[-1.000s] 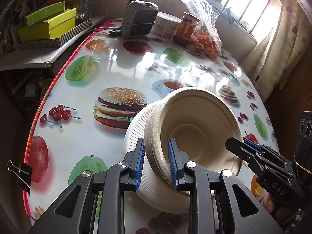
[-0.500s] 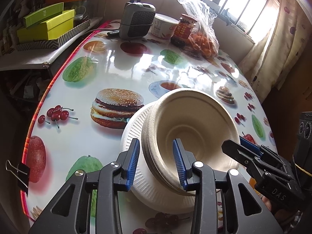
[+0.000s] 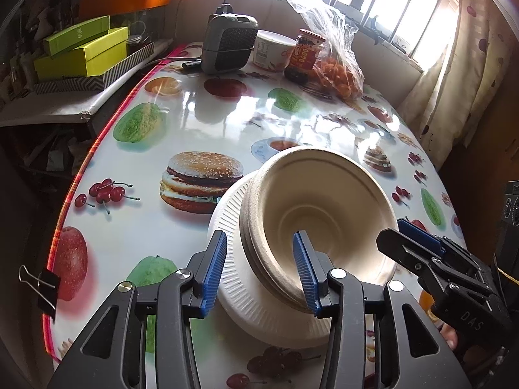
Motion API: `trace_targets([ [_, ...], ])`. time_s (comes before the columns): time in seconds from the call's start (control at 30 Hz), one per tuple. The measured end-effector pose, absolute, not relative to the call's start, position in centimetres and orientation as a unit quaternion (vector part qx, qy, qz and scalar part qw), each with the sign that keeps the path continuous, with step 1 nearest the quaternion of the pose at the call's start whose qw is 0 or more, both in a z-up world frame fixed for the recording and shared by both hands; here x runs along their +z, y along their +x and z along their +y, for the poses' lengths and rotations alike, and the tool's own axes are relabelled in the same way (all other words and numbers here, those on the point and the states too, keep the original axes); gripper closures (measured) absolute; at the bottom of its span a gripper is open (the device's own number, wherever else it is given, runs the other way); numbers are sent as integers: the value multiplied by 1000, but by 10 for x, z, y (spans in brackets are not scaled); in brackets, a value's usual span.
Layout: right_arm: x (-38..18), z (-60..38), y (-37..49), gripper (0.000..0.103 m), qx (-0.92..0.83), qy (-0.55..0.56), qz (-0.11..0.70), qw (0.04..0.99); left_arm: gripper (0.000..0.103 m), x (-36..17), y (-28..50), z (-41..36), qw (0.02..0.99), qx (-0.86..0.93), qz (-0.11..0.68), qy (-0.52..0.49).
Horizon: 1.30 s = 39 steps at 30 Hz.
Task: Organize plates and bowls
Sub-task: 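Open both grippers to release the bowl stack on the plates, then pull both grippers back away from the plate and bowl stack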
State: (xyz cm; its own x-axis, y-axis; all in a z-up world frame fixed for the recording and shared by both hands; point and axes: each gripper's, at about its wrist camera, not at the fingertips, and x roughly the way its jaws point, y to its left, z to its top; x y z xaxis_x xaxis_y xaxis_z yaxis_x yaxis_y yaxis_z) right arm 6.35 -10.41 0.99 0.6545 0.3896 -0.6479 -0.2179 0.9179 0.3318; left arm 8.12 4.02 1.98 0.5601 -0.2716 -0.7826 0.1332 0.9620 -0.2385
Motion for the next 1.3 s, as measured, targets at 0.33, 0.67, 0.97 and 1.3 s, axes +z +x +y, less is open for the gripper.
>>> trace_targets([
  [0.33,14,-117,41,53,146,106,358,916,55,25,57,45,903,-86,419,-36],
  [0.67,-5,-141,17,46,100,88,364,922,51,13,28,62,910,-69,408,-25],
  [0.97,-11,-148,9,46,90,106,369,919,51,19,21,68,916,-75,393,-37],
  [1.3,-17,-138,2,42,98,88,376,917,51,1,12,77,912,-62,404,-36],
])
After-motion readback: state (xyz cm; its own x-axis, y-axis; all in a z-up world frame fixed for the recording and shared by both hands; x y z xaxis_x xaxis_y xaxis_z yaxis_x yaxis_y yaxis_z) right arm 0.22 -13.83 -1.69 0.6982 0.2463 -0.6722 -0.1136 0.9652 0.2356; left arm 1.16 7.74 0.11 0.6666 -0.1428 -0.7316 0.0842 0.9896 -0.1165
